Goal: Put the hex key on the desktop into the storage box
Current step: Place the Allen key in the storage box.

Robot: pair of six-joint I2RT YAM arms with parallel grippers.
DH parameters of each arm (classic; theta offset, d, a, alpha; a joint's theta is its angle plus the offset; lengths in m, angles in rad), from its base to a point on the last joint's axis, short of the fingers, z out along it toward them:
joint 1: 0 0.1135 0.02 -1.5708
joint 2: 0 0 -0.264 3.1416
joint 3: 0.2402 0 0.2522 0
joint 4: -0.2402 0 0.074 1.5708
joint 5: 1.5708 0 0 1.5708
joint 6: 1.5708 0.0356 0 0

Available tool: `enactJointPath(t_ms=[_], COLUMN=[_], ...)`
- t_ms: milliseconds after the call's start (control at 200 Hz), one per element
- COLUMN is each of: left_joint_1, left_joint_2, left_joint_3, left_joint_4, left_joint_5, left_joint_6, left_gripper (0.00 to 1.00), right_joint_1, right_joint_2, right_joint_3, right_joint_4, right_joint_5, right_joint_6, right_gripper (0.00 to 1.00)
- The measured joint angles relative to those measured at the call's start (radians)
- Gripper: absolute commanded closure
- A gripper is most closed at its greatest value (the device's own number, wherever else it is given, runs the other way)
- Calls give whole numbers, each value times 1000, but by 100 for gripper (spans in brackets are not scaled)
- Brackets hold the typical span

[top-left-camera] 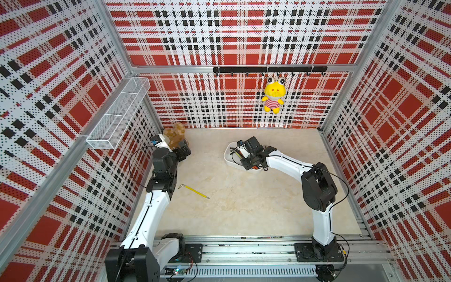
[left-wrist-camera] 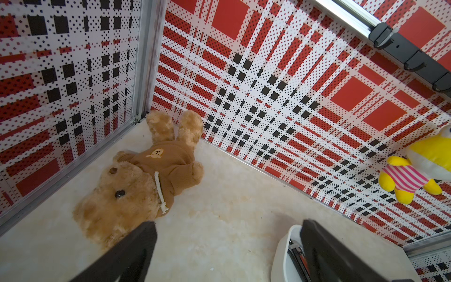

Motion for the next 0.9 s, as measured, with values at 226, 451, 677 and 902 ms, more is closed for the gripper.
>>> enactJointPath(t_ms=[226,451,677,902], left_joint_1=[0,0,6,12], left_joint_2=[0,0,0,0], left_joint_3=[0,0,0,0], left_joint_4=[0,0,0,0], left_joint_5=[0,0,1,4], left_joint_6=[0,0,0,0], left_gripper=[1,1,1,1], right_joint_1=[0,-7,-13,-16], right_joint_2=[34,111,142,176], right_joint_3=[26,113,150,168], right_joint_4=[5,-9,-37,-42], right_joint_5=[3,0,-1,-5], right_joint_6=[-2,-20,-38,-42], right_gripper=[100,100,100,100])
